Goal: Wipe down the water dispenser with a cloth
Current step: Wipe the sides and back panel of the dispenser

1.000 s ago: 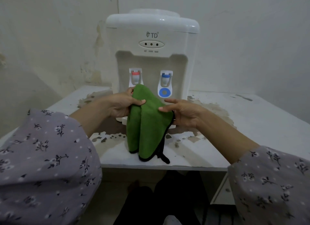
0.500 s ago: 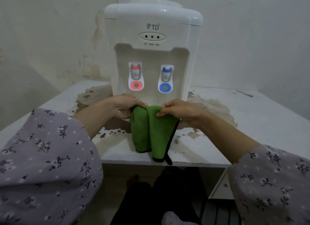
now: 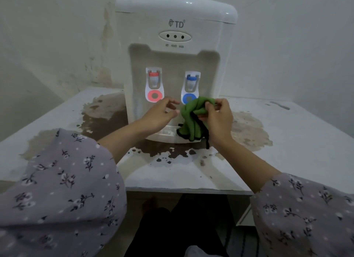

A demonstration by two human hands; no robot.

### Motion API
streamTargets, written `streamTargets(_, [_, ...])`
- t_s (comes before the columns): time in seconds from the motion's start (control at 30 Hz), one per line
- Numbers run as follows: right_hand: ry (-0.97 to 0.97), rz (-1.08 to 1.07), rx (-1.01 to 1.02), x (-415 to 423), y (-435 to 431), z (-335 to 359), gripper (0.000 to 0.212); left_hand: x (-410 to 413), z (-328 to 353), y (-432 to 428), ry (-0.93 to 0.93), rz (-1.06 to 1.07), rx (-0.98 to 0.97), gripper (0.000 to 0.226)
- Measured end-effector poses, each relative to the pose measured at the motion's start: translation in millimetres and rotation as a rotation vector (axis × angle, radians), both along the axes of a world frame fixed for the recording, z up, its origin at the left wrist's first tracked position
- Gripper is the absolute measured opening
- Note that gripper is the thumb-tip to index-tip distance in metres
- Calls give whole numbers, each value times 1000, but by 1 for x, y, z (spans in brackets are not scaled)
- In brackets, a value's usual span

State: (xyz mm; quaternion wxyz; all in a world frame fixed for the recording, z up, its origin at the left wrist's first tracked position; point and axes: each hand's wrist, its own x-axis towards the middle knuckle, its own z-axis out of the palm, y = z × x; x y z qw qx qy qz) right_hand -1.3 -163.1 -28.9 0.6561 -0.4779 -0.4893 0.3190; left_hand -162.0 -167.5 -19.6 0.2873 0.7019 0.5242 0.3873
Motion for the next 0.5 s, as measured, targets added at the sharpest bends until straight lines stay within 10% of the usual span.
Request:
streamTargets(0.33, [27,-127,319,-4,27,8,3,29,-4,20,-235,-30,46,27])
streamTargets(0.5, [-394,-201,498,-6,46,12,33,30,-7,25,-251,-9,109,19])
